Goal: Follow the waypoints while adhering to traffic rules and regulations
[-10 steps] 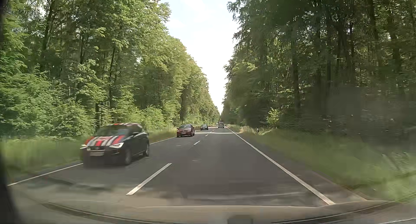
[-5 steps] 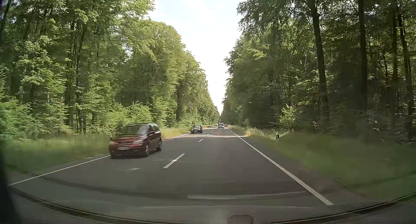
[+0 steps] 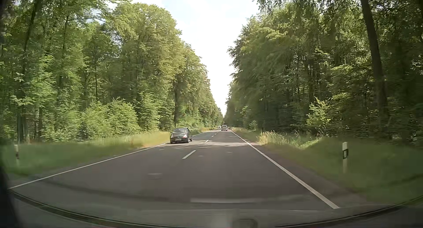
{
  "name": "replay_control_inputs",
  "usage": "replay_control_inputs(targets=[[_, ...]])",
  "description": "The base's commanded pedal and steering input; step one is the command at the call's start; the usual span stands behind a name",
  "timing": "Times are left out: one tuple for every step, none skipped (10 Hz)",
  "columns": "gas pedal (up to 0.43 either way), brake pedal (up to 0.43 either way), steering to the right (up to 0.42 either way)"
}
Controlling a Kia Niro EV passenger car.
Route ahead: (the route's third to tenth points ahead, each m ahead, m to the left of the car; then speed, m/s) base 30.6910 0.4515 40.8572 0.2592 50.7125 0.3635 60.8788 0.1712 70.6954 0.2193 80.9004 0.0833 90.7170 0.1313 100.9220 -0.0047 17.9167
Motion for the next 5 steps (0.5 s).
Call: replay_control_inputs(targets=[[0.059,0.03,0.0],[0.059,0.03,0.0],[0.059,0.037,0.0],[0.059,0.037,0.0],[0.059,0.037,0.0]])
